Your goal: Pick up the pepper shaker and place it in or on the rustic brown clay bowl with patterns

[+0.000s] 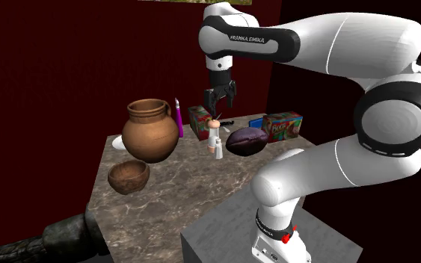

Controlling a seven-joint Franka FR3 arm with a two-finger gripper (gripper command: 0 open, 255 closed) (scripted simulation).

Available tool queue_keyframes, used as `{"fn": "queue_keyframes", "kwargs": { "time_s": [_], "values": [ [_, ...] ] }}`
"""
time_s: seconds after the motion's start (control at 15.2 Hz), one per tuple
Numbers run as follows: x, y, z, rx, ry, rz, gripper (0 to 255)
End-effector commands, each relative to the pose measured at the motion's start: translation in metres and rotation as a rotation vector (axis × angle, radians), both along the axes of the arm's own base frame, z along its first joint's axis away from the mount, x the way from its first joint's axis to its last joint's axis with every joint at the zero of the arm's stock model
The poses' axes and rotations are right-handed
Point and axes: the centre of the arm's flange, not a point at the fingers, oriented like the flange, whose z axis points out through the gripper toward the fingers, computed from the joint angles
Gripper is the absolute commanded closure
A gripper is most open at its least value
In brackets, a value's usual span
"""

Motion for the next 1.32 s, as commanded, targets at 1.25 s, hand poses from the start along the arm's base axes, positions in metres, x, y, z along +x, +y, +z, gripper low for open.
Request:
{"fn": "queue_keyframes", "kwargs": {
  "time_s": [1.25],
  "values": [
    [0.114,-0.095,-0.198,0.004,-0.027,0.157,0]
  ]
}}
